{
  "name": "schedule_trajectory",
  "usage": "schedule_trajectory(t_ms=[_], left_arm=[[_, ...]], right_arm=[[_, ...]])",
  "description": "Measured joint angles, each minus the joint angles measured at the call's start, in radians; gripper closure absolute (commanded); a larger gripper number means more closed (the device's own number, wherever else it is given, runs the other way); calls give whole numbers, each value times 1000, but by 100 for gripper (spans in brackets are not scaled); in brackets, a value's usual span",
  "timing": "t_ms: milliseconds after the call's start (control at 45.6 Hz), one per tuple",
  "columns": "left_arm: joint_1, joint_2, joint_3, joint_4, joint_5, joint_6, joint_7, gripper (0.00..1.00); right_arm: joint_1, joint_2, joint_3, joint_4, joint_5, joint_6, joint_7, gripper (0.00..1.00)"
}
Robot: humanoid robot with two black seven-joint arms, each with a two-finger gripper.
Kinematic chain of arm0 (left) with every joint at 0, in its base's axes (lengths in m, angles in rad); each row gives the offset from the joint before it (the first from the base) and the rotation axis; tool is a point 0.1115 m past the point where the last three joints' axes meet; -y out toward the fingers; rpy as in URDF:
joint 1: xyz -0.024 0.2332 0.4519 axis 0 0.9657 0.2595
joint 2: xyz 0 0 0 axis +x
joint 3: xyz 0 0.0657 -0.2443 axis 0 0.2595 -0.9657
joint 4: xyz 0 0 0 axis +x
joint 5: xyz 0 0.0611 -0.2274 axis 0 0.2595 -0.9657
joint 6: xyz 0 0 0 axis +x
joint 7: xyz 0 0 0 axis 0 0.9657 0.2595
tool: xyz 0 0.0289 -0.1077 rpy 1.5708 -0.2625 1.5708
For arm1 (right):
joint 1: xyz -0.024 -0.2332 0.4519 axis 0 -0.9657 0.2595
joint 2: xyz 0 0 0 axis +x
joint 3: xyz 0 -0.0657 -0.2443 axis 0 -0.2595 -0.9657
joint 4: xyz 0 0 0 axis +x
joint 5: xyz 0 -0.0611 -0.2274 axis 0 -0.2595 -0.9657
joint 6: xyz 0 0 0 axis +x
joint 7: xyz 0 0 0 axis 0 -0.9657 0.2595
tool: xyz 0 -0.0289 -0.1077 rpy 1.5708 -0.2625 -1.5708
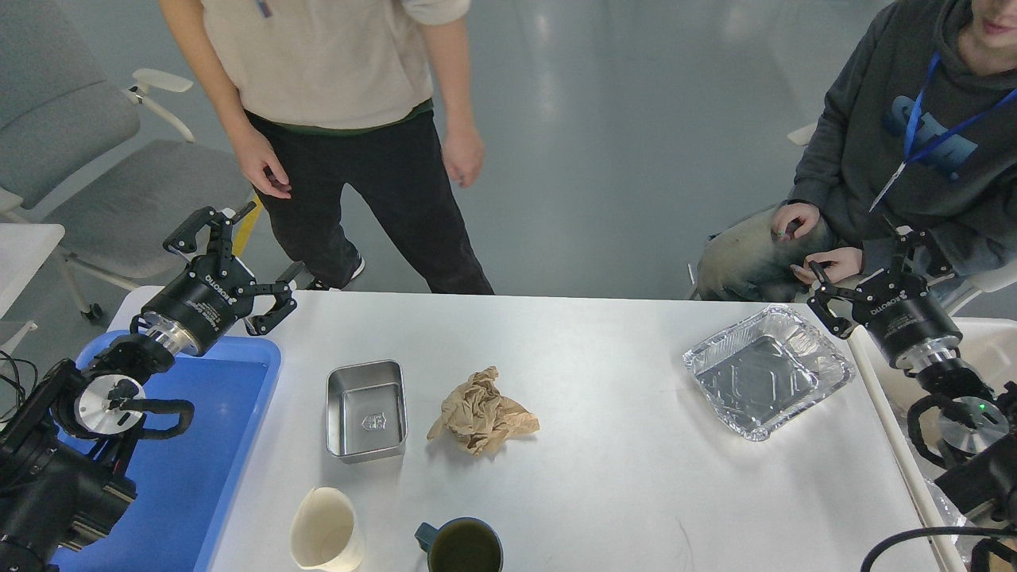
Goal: Tidy desktop
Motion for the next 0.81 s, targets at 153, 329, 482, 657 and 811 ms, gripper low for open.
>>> schedule_trajectory(t_ms=[153,329,482,657,811], left_arm=[[2,1,0,0,0,3,5,3],[-10,1,7,-5,-2,22,37,3],[-7,1,-3,-57,-8,145,274,3],[9,6,-87,-199,-32,181,479,3],[92,133,-97,-423,-32,178,493,3]], right_arm=[[0,0,0,0,0,0,0,0],[2,0,0,0,0,0,0,0],[2,0,-1,0,0,0,0,0],[2,2,-3,0,0,0,0,0],[3,9,-3,0,0,0,1,0]])
